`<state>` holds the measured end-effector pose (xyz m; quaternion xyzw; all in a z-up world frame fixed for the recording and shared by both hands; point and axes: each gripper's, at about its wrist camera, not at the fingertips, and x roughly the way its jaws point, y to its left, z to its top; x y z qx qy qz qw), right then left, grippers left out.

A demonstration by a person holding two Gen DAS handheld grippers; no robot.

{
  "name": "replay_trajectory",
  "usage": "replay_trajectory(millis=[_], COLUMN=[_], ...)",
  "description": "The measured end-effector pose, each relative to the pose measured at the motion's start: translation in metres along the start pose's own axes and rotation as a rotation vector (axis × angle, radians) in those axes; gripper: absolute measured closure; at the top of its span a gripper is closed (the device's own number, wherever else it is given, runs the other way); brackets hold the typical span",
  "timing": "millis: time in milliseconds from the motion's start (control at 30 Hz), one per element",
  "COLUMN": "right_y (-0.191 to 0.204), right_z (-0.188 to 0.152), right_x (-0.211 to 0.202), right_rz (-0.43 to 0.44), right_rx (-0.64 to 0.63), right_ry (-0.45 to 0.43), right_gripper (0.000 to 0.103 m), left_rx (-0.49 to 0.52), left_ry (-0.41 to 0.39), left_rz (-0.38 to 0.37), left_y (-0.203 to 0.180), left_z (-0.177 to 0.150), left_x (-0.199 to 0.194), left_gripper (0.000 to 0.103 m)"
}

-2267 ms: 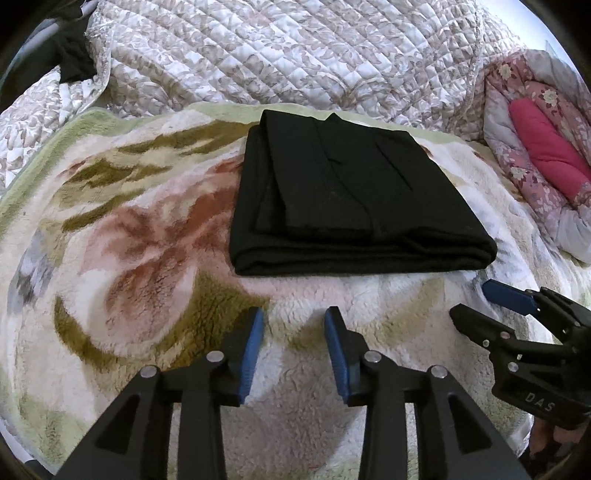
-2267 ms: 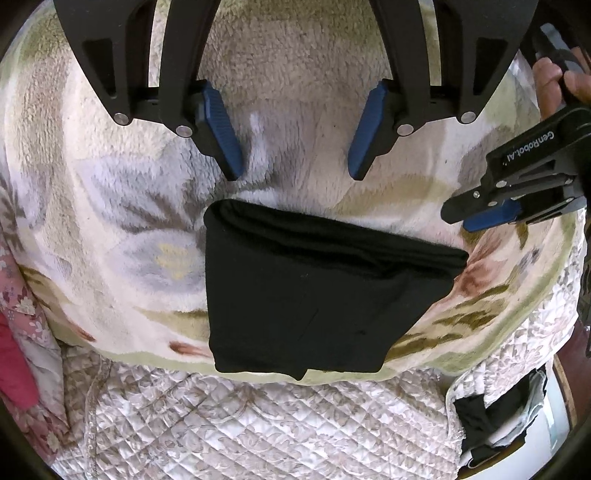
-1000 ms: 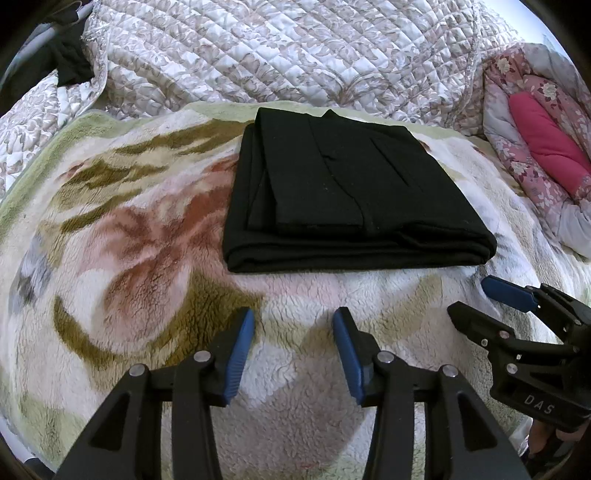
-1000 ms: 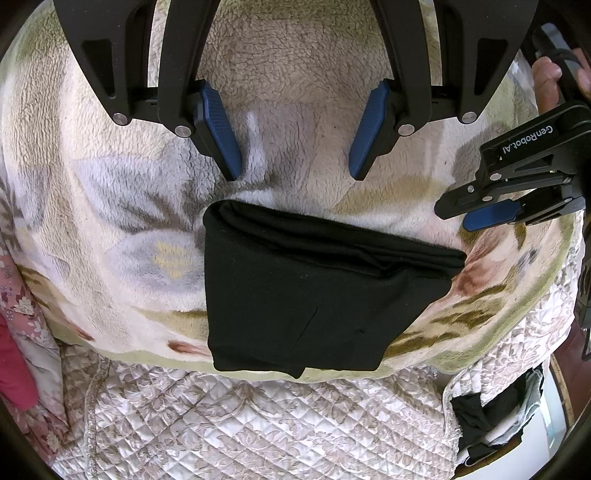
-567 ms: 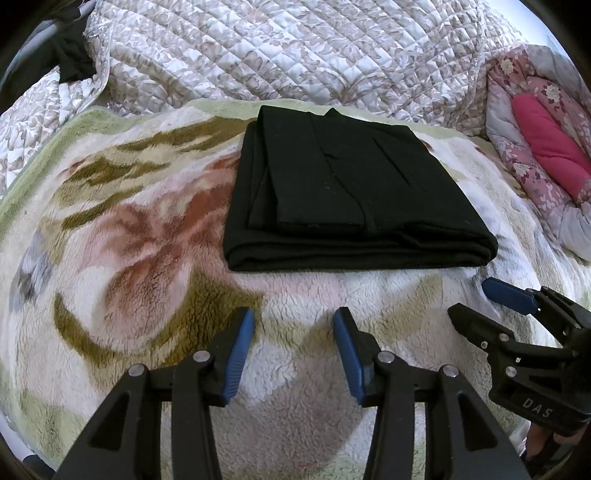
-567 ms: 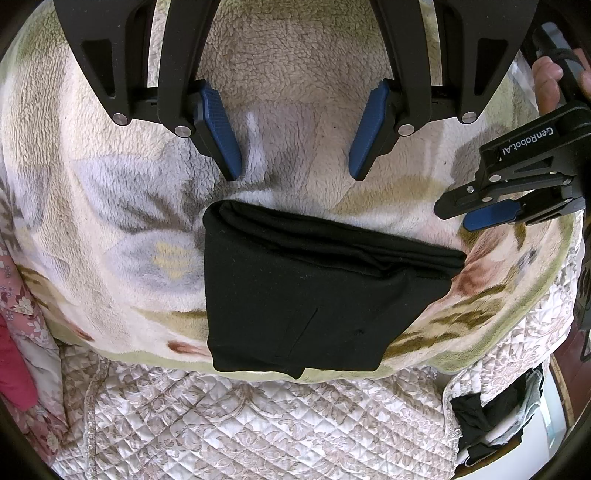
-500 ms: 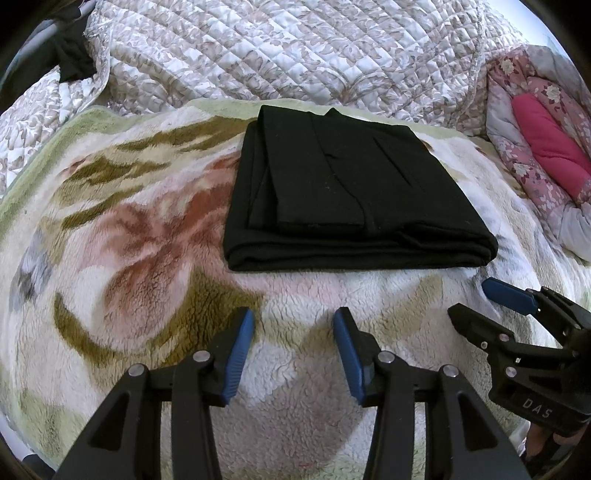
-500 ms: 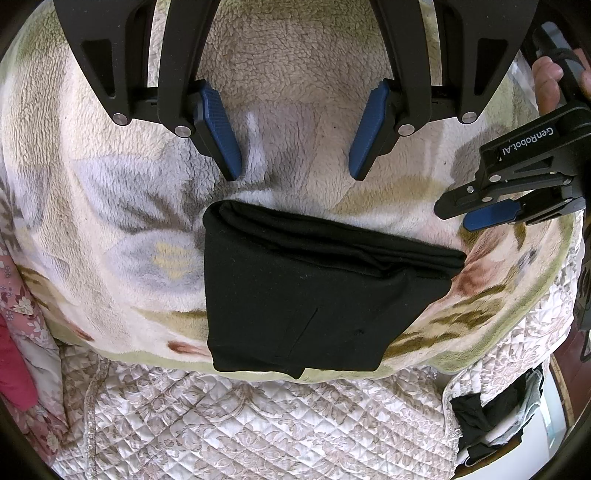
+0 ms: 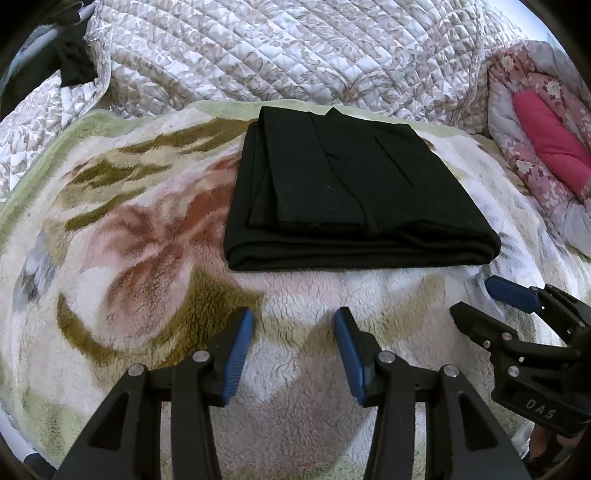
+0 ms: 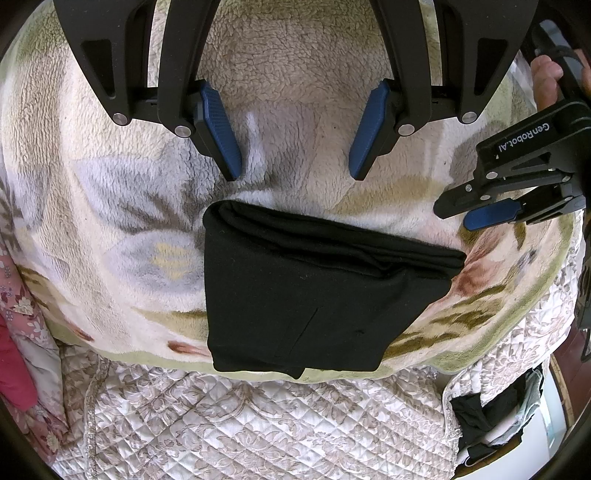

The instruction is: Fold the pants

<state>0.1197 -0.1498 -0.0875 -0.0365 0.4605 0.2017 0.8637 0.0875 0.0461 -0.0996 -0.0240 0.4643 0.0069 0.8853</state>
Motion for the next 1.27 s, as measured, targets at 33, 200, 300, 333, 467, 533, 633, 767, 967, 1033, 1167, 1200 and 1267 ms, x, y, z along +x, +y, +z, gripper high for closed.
replay_trajectory(millis=[33, 200, 300, 333, 467, 533, 633, 767, 967, 1033, 1167, 1200, 1267], right_y=[0.0002, 0.0002, 0.0004, 0.0004, 0.0003, 0.0003, 0.0002, -0.0001, -0.0004, -0.0002, 0.0004, 0.0004, 0.0004], right_z=[0.0, -0.0001, 0.0003, 0.0002, -0.0001, -0.0001, 0.0, -0.0001, -0.0001, 0.0002, -0.0004, -0.0004, -0.0005], right_x=[0.0, -0.0001, 0.0, 0.0, -0.0001, -0.0001, 0.0, 0.0, 0.0001, 0.0002, -0.0004, -0.0004, -0.0004], right_rz=[0.0, 0.0, 0.0, 0.0, 0.0, 0.0, 0.0, 0.0, 0.0, -0.001, 0.0, -0.001, 0.0], right_rx=[0.0, 0.0, -0.001, 0.0, 0.001, 0.0, 0.001, 0.0, 0.0, -0.001, -0.001, -0.001, -0.001], right_ry=[0.0, 0.0, 0.0, 0.0, 0.0, -0.001, 0.0, 0.0, -0.001, -0.002, -0.002, -0.002, -0.002], right_gripper=[0.042, 0.042, 0.042, 0.042, 0.042, 0.042, 0.042, 0.042, 0.042, 0.042, 0.042, 0.042, 0.042], left_rx=[0.001, 0.0, 0.0, -0.001, 0.0, 0.0, -0.001, 0.0, 0.0, 0.002, 0.002, 0.004, 0.002], left_ry=[0.0, 0.0, 0.001, 0.001, 0.0, 0.001, 0.0, 0.0, 0.001, 0.0, -0.002, -0.004, -0.005], left_rz=[0.001, 0.001, 0.001, 0.002, 0.003, 0.003, 0.003, 0.003, 0.005, 0.006, 0.008, 0.009, 0.009], left_y=[-0.0002, -0.0007, -0.0009, -0.001, -0.0004, -0.0008, -0.0007, -0.0002, -0.001, -0.0006, -0.0012, -0.0006, 0.0008], left_z=[0.0001, -0.0001, -0.0003, -0.0005, -0.0007, -0.0006, -0.0008, -0.0008, -0.0006, -0.0009, -0.0007, -0.0008, -0.0009], left_x=[-0.0003, -0.0002, -0.0002, -0.0002, -0.0001, 0.0001, 0.0002, 0.0001, 0.0001, -0.0002, -0.0004, -0.0004, -0.0005], left_gripper=[0.054, 0.054, 0.054, 0.054, 0.054, 0.054, 0.054, 0.054, 0.054, 0.054, 0.054, 0.054, 0.054])
